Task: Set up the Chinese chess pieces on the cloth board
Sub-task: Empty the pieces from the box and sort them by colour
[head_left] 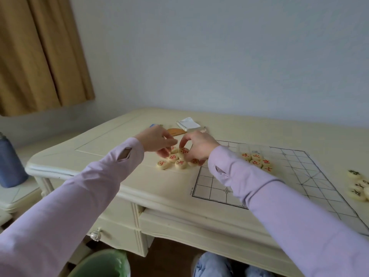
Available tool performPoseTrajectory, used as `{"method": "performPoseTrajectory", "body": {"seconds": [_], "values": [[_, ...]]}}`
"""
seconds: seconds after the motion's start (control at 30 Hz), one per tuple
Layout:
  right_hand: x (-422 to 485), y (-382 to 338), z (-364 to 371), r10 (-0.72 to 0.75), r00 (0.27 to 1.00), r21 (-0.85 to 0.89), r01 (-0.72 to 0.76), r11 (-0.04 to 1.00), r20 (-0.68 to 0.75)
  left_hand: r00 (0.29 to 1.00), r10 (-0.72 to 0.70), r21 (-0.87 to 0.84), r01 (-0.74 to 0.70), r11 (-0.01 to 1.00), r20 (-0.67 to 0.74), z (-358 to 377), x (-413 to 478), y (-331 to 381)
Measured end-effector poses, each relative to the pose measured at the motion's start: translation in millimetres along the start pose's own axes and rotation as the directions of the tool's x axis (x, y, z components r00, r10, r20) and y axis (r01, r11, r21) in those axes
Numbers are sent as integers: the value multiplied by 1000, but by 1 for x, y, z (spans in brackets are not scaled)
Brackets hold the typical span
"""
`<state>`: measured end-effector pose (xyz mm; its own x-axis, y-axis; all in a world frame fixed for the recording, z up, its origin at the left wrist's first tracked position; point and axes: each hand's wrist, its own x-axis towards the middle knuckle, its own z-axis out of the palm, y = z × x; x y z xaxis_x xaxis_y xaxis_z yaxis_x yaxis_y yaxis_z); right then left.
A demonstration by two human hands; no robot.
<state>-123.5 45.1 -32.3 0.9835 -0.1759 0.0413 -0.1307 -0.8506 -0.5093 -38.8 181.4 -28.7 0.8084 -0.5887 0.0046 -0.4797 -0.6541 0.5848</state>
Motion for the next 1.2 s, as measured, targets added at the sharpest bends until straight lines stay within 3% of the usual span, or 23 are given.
{"method": "performPoseTrajectory", "body": {"seconds": [0.07, 0.23, 0.43, 0.7, 0.83, 0.97, 1.1, 1.2], "values": [[7, -7, 4, -27, 1000, -12, 27, 1000, -2, 998, -13, -170, 23, 985, 61, 2, 1, 5], [23, -14, 10, -54, 997, -3, 54, 999, -47, 995, -101, -232, 100, 968, 9, 2, 10, -11], [44, -12, 12, -11, 996, -15, 10, 1000, -94, 962, -273, -89, 270, 959, -19, -5, 20, -33], [63, -13, 24, -38, 996, -99, 30, 995, -76, 946, -324, 58, 323, 945, 18, 0, 23, -37], [65, -9, 28, -46, 997, -81, 41, 996, -69, 949, -314, 122, 315, 941, -28, -1, 22, -32], [63, -6, 24, -45, 995, -22, 43, 999, -86, 953, -226, 150, 258, 954, -204, -3, 24, -19], [53, -2, 1, -37, 978, 33, 45, 998, -204, 932, -88, -52, 75, 996, -351, 1, 24, 2], [39, 10, -25, 18, 970, 58, -4, 998, -242, 955, -12, -145, -33, 989, -295, 17, 20, 25]]}}
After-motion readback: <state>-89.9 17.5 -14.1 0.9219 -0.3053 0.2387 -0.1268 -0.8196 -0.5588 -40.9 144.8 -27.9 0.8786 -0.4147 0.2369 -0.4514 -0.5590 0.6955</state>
